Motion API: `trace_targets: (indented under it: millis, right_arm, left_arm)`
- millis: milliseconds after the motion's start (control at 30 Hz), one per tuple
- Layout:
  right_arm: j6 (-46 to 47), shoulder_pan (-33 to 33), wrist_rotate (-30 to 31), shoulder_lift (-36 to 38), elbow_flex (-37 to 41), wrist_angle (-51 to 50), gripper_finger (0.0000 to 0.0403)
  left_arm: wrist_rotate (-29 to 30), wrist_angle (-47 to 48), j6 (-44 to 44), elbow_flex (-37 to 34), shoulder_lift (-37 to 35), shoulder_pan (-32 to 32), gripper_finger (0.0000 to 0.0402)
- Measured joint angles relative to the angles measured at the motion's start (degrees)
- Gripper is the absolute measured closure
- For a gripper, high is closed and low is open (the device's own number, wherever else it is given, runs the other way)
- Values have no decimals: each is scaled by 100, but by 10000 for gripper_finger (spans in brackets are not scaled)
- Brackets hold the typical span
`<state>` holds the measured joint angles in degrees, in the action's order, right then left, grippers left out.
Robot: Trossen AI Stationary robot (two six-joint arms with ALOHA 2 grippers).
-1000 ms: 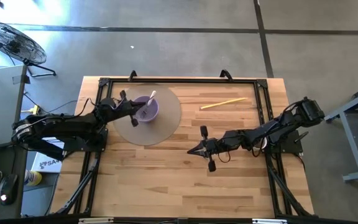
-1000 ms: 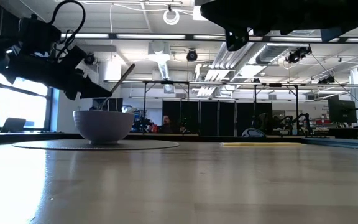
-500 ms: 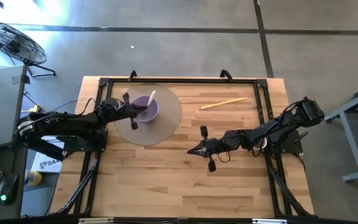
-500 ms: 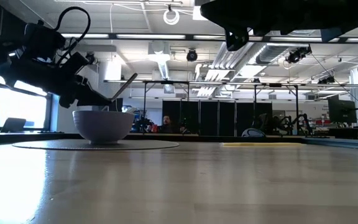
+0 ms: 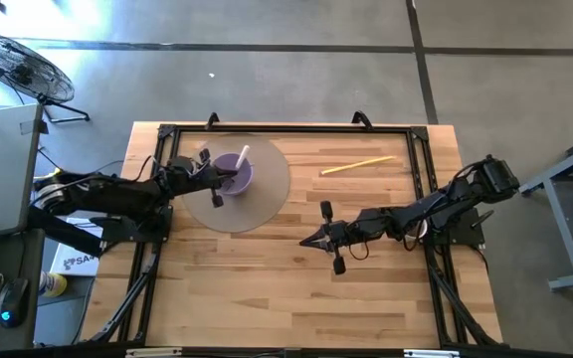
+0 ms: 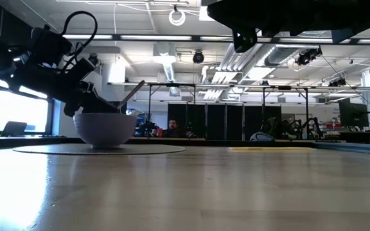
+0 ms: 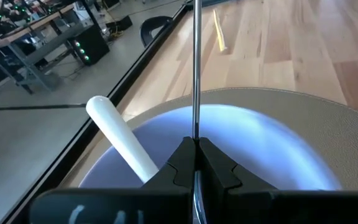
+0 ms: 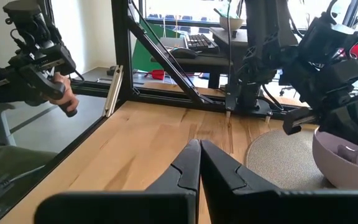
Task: Pick & Place Utensil
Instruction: Put the silver spoon into the violet bowl on the brown mat
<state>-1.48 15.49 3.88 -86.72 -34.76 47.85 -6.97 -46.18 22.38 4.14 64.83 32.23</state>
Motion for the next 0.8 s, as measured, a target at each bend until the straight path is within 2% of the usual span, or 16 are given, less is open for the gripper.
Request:
trace_targets:
  millis: [800]
  right_arm:
    - [4, -2, -2, 0, 0, -1, 399]
  left_arm:
    - [-56, -170, -224, 22, 117, -2, 401]
